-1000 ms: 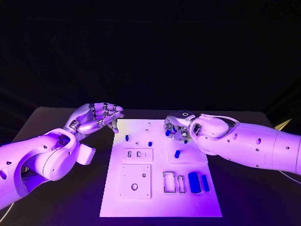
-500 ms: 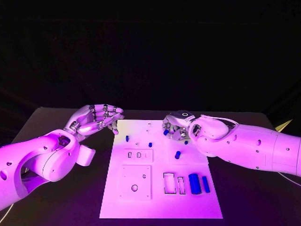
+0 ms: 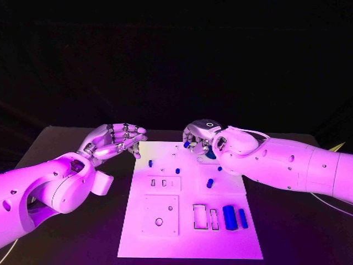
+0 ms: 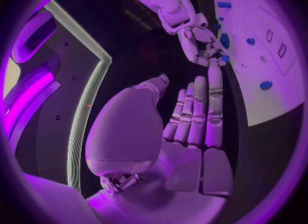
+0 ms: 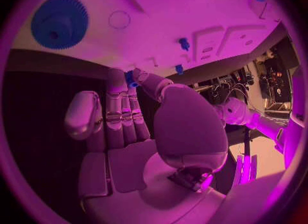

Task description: Assemble the parts on the task board

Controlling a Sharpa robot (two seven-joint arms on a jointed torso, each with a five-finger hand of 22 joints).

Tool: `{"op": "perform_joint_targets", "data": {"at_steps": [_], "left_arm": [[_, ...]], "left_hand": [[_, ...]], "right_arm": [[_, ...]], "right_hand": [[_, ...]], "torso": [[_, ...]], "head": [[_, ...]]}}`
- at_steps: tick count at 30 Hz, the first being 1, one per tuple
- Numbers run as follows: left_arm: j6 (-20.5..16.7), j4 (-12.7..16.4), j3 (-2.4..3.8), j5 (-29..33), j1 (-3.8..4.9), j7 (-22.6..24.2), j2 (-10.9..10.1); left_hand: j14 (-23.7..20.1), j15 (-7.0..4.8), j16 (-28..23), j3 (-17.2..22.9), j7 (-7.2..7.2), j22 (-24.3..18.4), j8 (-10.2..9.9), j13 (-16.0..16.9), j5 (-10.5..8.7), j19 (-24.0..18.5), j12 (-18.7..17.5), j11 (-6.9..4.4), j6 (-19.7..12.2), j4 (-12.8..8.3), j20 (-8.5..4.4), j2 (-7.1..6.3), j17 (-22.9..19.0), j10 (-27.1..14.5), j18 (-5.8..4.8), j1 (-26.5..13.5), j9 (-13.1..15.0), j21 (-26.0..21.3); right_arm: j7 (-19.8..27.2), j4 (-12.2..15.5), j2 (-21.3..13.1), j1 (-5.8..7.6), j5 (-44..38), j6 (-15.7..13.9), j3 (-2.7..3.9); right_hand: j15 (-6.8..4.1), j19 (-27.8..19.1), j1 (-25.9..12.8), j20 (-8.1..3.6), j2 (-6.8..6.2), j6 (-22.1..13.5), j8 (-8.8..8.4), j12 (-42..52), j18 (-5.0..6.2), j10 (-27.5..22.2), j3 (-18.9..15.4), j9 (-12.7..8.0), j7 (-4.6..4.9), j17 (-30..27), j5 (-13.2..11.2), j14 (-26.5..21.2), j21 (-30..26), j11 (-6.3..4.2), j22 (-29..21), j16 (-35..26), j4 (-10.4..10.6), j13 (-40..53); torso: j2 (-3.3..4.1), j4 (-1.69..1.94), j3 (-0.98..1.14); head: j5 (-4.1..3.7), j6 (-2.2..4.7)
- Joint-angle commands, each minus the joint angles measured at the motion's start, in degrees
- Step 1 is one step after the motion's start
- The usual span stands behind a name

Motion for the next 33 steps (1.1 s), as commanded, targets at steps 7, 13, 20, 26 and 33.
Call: {"op": "perform_joint_targets", "data": {"at_steps": [7,13,20,26,33], "left_arm": [[1.02,-0.04,0.05,0.02,0.28,0.05,0.35],[1.09,-0.07,0.05,0.02,0.47,0.06,0.58],[1.21,-0.18,0.05,0.02,0.74,0.07,1.08],[1.27,-0.27,0.05,0.02,0.90,0.06,1.38],[1.19,-0.30,0.05,0.02,1.12,0.06,1.44]], "left_hand": [[-0.46,0.04,-0.35,0.33,3.04,0.09,-0.15,-0.10,-0.14,-0.28,-0.40,-0.05,-0.36,-0.08,0.02,0.09,-0.08,-0.41,0.23,-0.18,0.07,0.35],[-0.50,0.06,-0.40,0.33,3.06,0.11,-0.18,-0.11,-0.15,-0.34,-0.42,-0.03,-0.40,-0.09,0.04,0.10,-0.11,-0.45,0.23,-0.18,0.07,0.39],[-0.50,0.06,-0.40,0.33,3.06,0.11,-0.18,-0.11,-0.15,-0.34,-0.42,-0.03,-0.40,-0.09,0.04,0.10,-0.11,-0.45,0.23,-0.18,0.07,0.39],[-0.50,0.06,-0.40,0.33,3.06,0.11,-0.18,-0.11,-0.15,-0.34,-0.42,-0.03,-0.40,-0.09,0.04,0.10,-0.11,-0.45,0.23,-0.18,0.07,0.39],[-0.50,0.06,-0.40,0.33,3.06,0.11,-0.18,-0.11,-0.15,-0.34,-0.42,-0.03,-0.40,-0.09,0.04,0.10,-0.11,-0.45,0.23,-0.18,0.07,0.39]], "right_arm": [[-2.11,-2.28,2.03,1.08,-0.20,0.06,0.21],[-2.09,-3.61,3.15,1.23,-0.10,0.79,0.24],[-1.74,-4.77,4.64,1.27,-0.06,1.93,0.24],[-1.39,-5.40,5.46,1.08,-0.04,3.05,0.17],[-1.19,-5.67,6.02,0.77,-0.03,4.20,0.07]], "right_hand": [[0.14,0.57,-0.15,-0.04,0.51,0.06,2.24,-0.08,-0.85,-0.13,-0.02,4.79,-0.60,0.18,0.55,0.65,0.44,0.04,0.41,-0.27,0.42,-0.05],[0.14,0.59,-0.16,-0.04,0.51,-0.05,2.22,-0.12,-0.86,-0.19,-0.01,4.84,-0.56,0.22,0.61,0.70,0.47,0.05,0.44,-0.28,0.43,-0.05],[0.15,0.58,-0.20,-0.03,0.45,-0.20,2.20,-0.19,-0.85,-0.31,-0.02,4.93,-0.52,0.28,0.69,0.75,0.45,0.08,0.42,-0.32,0.41,-0.07],[0.21,0.58,-0.31,-0.01,0.30,-0.47,2.13,-0.31,-0.85,-0.54,-0.06,5.07,-0.46,0.38,0.76,0.83,0.47,0.17,0.46,-0.39,0.43,-0.10],[0.24,0.59,-0.42,0.01,0.24,-0.55,2.12,-0.36,-0.86,-0.62,-0.10,5.13,-0.46,0.43,0.76,0.85,0.49,0.21,0.49,-0.42,0.48,-0.11]], "torso": [[0.17,0.01,-0.07],[0.22,-0.13,-0.08],[0.25,-0.05,-0.02],[0.32,-0.01,0.02],[0.40,-0.07,0.01]], "head": [[0.26,0.07],[0.49,0.16],[0.75,0.14],[0.72,-0.04],[0.97,-0.17]]}}
